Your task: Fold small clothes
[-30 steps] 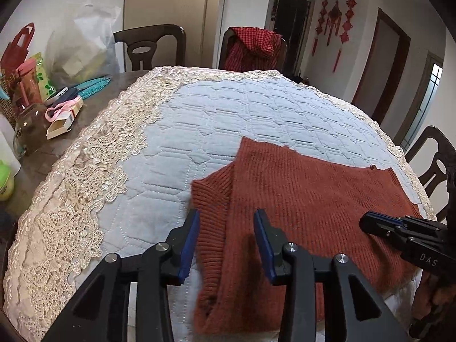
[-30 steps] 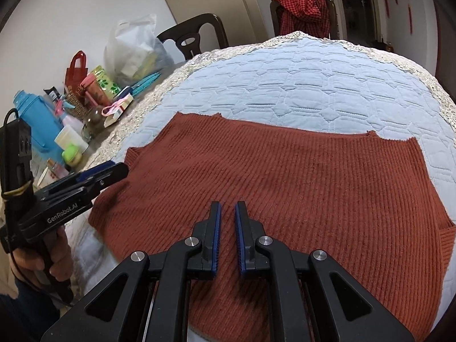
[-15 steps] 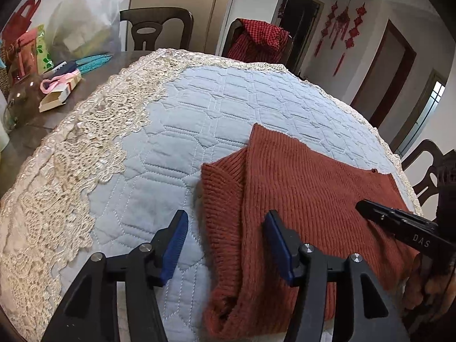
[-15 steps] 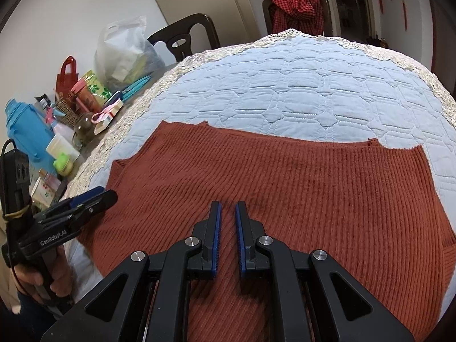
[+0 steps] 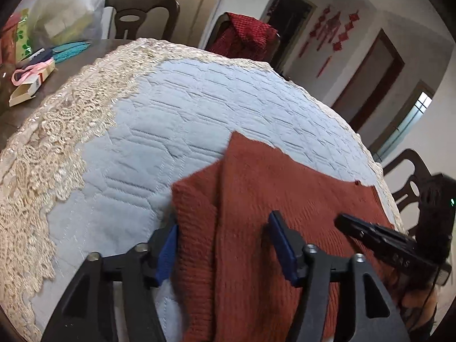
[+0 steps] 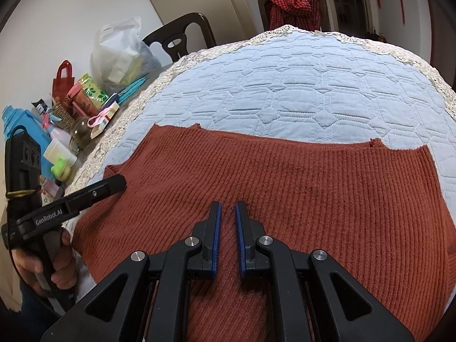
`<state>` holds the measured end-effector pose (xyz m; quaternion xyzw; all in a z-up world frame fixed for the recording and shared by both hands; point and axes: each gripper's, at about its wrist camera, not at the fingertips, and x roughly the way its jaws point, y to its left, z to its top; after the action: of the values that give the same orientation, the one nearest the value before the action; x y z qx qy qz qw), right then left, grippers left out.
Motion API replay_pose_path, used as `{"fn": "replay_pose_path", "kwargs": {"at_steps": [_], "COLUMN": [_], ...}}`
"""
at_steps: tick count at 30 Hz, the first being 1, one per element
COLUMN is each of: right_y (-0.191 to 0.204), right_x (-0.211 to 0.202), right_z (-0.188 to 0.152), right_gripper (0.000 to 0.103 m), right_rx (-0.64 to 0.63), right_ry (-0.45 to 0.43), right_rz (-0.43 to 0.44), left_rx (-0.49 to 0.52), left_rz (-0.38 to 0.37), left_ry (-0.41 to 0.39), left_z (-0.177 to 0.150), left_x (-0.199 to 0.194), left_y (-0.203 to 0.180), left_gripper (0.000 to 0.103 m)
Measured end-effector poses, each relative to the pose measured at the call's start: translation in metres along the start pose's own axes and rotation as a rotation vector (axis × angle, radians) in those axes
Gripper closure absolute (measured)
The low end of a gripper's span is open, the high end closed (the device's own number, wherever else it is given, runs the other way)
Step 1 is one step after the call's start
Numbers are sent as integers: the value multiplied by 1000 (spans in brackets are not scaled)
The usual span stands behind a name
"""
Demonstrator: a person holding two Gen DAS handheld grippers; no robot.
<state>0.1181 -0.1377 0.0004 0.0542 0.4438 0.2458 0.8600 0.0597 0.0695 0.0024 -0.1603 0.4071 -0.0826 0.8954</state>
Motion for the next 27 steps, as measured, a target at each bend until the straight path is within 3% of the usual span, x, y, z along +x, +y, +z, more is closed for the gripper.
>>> {"fn": "replay_pose_path", "kwargs": {"at_steps": [5,13,15,19,27], "right_y": [-2,-1,-2,-6,15], "right_x": [0,2,3,2,-39], "right_z": [0,3,7,12,-30], "right_gripper": [93,93,93,93,93], "right_rx": [4,6,16,44,-2], "right_ry": [-3,2,3,-4,-15], "right_rz": [9,1,-6,-22,44], "left_rx": [-29,-1,11,2,-24], "left_rz": [-13,-32,-33,-54,-91], "left_ry": [-3,14,23,26,27], "left_z": [-11,-15,-13,-13,-12], "left_x": [-10,-12,-8,-8,-11], "left_y": [6,1,-1,0,5], "left_gripper": [58,59,71,78,80]}}
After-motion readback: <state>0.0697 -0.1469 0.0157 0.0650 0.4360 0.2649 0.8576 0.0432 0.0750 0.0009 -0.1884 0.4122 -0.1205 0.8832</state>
